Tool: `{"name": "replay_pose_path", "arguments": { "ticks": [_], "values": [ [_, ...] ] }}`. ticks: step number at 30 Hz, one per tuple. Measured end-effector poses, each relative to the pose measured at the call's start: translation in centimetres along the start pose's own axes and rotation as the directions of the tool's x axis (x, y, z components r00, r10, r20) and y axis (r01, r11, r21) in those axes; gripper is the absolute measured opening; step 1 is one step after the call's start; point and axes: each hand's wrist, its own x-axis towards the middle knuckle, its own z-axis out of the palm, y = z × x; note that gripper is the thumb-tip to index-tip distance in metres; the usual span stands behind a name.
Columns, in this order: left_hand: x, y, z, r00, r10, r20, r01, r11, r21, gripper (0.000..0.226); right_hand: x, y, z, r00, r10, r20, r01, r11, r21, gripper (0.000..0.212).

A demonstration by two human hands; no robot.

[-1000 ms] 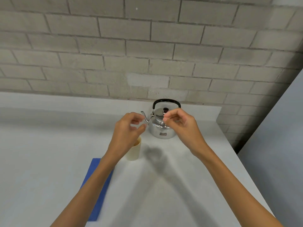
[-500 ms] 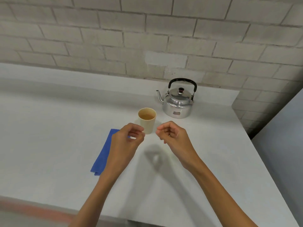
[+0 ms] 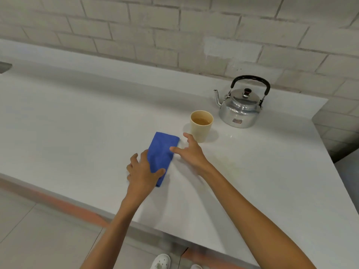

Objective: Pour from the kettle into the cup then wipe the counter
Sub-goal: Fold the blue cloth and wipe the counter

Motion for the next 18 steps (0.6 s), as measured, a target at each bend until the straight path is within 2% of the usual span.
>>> {"name": "replay_pose_path", "arguments": {
  "ticks": [5, 10, 13, 14, 16, 17, 18],
  "values": [
    [0.9, -0.6, 0.0, 0.999, -0.043, 0.014, 0.041, 0.991, 0.126, 0.087, 2.6, -1.0, 1.6, 0.999, 0.034, 0.006, -0.034, 0.999, 0.000, 0.097],
    [1.9, -0.7, -0.5, 0.990, -0.135, 0.051, 0.129, 0.986, 0.108, 0.081, 4.3, -1.6, 2.6, 0.989, 0.140, -0.035, -0.143, 0.985, -0.092, 0.092],
    [2.7, -0.6, -1.3, 0.970, -0.183, 0.162, 0.182, 0.983, 0.021, 0.058, 4.9, -1.6, 2.8, 0.970, 0.245, -0.012, -0.245, 0.970, -0.012, 0.076],
    [3.0, -0.6, -1.6, 0.960, -0.189, 0.205, 0.192, 0.981, 0.006, 0.052, 5.0, -1.6, 2.9, 0.963, 0.270, -0.005, -0.270, 0.963, 0.026, 0.063],
    [3.3, -0.7, -2.0, 0.942, -0.181, 0.282, 0.192, 0.981, -0.009, 0.045, 4.9, -1.6, 2.9, 0.962, 0.273, -0.031, -0.270, 0.960, 0.076, 0.022],
    [3.4, -0.8, -2.0, 0.936, -0.167, 0.309, 0.187, 0.982, -0.035, 0.046, 4.9, -1.4, 2.9, 0.962, 0.266, -0.055, -0.261, 0.961, 0.086, 0.020],
    [3.4, -0.9, -2.1, 0.932, -0.147, 0.330, 0.180, 0.981, -0.072, 0.048, 4.7, -1.2, 2.8, 0.964, 0.260, -0.059, -0.255, 0.963, 0.086, 0.027]
  ]
}}
